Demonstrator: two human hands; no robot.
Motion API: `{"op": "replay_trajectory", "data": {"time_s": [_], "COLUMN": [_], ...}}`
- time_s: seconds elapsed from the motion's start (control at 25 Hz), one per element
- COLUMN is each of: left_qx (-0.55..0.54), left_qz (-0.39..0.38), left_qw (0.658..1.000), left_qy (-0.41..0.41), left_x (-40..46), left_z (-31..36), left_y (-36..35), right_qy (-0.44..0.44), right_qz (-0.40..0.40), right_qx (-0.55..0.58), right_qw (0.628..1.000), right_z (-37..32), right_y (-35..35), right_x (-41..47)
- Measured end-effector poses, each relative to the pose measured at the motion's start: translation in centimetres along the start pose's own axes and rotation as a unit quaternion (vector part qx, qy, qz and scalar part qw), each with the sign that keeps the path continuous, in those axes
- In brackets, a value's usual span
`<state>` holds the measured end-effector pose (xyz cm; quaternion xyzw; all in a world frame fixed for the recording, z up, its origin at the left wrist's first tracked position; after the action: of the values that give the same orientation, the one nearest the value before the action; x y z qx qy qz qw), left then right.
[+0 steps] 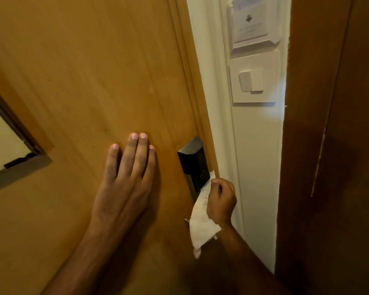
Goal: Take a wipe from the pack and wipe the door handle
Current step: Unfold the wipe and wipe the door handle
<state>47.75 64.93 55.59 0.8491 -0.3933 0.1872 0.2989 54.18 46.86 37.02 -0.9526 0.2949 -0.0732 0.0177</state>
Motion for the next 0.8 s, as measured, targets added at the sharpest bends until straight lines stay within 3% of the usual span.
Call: {"op": "replay_trajectory", "data": {"time_s": [0.08,0.2,0.28,0.4,0.52,0.8], "left_qx": [0.005,0.017,0.013,0.013,0.016,0.005], "left_qz": [-0.009,-0.021,-0.023,-0.020,-0.028,-0.061], "left_qw": [1.000,1.000,1.000,1.000,0.999,0.998], "left_qy": [0.003,0.007,0.008,0.006,-0.008,-0.003], "left_x": [0.1,0.2,0.1,0.1,0.2,0.3], "left_z": [0.0,0.0,0.0,0.0,0.1,0.0], "left_y": [-0.2,-0.1,-0.2,-0.1,0.1,-0.3], "right_qy": [-0.028,-0.013,-0.032,-0.067,-0.135,-0.251], "right_qz": [0.014,0.080,0.056,-0.064,-0.150,-0.039], "right_qx": [-0.007,-0.124,-0.187,-0.283,-0.231,-0.135], "right_qw": [0.999,0.989,0.980,0.954,0.952,0.958], "right_z": [0.4,0.1,-1.2,-1.7,-0.8,2.6], "right_y": [-1.4,-3.4,-4.3,-3.7,-2.7,-3.6], "right_x": [-2.5,-7.7,-8.2,-1.9,1.9,-0.2]}}
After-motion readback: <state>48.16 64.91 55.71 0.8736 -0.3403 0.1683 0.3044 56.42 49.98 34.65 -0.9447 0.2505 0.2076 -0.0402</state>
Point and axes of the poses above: each hand's wrist, its own x-axis towards the middle knuckle, its own y-axis out of the back of the hand, z = x × y, the point moved 6 cm from there along x, towards the middle knuckle, and after that the axes turned 8 degrees about -z, right-handed, at the moved point
